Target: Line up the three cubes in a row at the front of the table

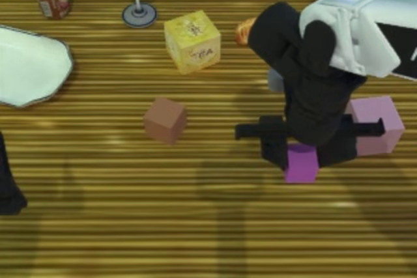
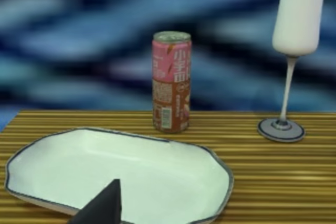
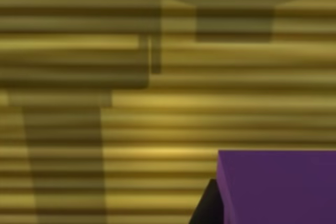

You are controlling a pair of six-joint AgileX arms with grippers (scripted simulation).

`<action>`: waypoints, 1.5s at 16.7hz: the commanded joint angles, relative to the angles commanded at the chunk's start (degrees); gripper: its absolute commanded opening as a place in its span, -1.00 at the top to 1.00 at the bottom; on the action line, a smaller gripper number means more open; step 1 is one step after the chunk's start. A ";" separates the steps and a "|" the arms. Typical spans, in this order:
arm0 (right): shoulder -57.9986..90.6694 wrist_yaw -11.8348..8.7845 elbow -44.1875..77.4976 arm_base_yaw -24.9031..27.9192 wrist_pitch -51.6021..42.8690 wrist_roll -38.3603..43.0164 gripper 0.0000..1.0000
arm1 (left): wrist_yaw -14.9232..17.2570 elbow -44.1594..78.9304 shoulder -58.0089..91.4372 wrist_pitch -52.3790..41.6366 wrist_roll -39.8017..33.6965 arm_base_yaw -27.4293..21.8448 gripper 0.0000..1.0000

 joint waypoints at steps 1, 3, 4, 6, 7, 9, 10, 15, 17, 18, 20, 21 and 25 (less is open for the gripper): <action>0.00 0.00 0.00 0.00 0.00 0.00 1.00 | 0.00 0.00 0.00 0.00 0.00 0.00 -1.00; 0.25 -0.07 0.16 -0.27 -0.09 0.01 1.00 | 0.00 0.00 0.00 0.00 0.00 0.00 -1.00; 0.30 -0.07 0.02 -0.26 0.10 0.00 1.00 | 0.00 0.00 0.00 0.00 0.00 0.00 -1.00; 0.93 -0.06 -1.45 -0.24 2.21 -0.01 1.00 | 0.00 0.00 0.00 0.00 0.00 0.00 -1.00; 1.50 -0.04 -2.61 -0.24 4.01 0.03 1.00 | 0.00 0.00 0.00 0.00 0.00 0.00 -1.00; 2.98 -0.01 -5.36 -0.21 8.43 0.12 1.00 | 0.00 0.00 0.00 0.00 0.00 0.00 -1.00; 3.71 0.00 -6.74 -0.14 10.65 0.12 1.00 | 0.00 0.00 0.00 0.00 0.00 0.00 -1.00; 5.28 0.03 -9.49 0.06 14.76 0.14 1.00 | 0.00 0.00 0.00 0.00 0.00 0.00 -1.00; 5.28 0.03 -9.49 0.06 14.76 0.14 1.00 | 0.00 0.00 0.00 0.00 0.00 0.00 -1.00; 5.28 0.03 -9.49 0.06 14.76 0.14 0.85 | 0.00 0.00 0.00 0.00 0.00 0.00 -1.00; 5.28 0.03 -9.49 0.06 14.76 0.14 0.55 | 0.00 0.00 0.00 0.00 0.00 0.00 -1.00; 5.28 0.03 -9.49 0.06 14.76 0.14 0.40 | 0.00 0.00 0.00 0.00 0.00 0.00 -1.00; 5.28 0.03 -9.49 0.06 14.76 0.14 -0.21 | 0.00 0.00 0.00 0.00 0.00 0.00 -1.00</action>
